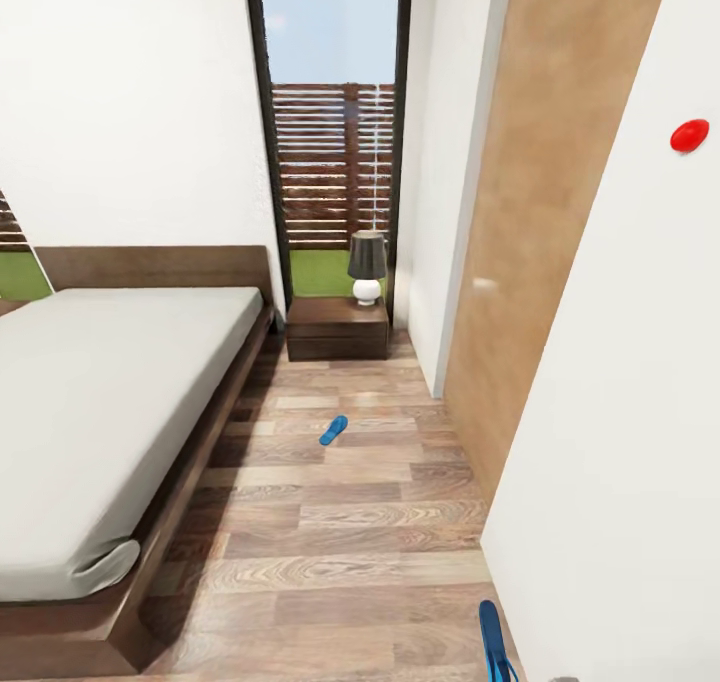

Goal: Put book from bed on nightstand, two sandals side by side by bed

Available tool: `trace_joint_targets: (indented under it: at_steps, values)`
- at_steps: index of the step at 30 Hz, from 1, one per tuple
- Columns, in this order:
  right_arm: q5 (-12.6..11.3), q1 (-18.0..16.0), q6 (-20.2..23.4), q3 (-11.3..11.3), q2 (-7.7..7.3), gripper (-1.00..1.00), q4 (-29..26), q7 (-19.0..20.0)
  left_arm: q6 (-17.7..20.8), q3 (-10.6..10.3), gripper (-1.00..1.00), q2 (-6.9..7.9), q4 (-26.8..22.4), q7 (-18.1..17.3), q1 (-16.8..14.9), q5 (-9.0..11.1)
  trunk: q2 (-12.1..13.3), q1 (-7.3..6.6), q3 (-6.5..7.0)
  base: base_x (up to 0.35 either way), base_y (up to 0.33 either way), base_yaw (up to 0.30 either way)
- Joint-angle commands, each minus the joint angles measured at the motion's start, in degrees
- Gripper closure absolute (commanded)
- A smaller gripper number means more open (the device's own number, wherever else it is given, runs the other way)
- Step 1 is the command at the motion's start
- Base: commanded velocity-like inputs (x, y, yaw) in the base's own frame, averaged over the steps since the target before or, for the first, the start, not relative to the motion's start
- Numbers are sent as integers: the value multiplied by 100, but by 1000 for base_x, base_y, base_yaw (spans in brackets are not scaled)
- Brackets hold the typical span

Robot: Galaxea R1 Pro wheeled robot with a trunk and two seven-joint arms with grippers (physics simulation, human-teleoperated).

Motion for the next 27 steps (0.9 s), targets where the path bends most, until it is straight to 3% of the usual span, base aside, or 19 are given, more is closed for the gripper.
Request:
trace_joint_targets:
  at_steps: [1,5,7,11,16,27]
  values:
    - [-38,-10,-47,42,2,100,26,15,-19,-26,-100,6,6,-3,-5,35,-3,3,-5,329,0,0]
    - [-36,-10,2,47,7,100,30,-276,-19,-26,-100,5,6,-3,-5,36,-3,3,-5,329,0,0]
    - [-32,-10,15,52,25,100,31,-778,-19,-26,-100,6,6,-3,-5,37,-3,3,-5,329,0,0]
    - [-30,-10,22,51,243,100,32,-1329,-19,-28,-100,5,6,-3,-5,37,-3,3,-5,329,0,0]
    - [-24,-10,24,51,393,100,32,-1449,-19,-28,-100,3,6,-3,-5,37,-3,3,-5,329,0,0]
    - [-12,-10,16,50,423,100,30,-1448,-19,-29,-100,2,6,-3,-5,29,-3,3,-5,329,0,0]
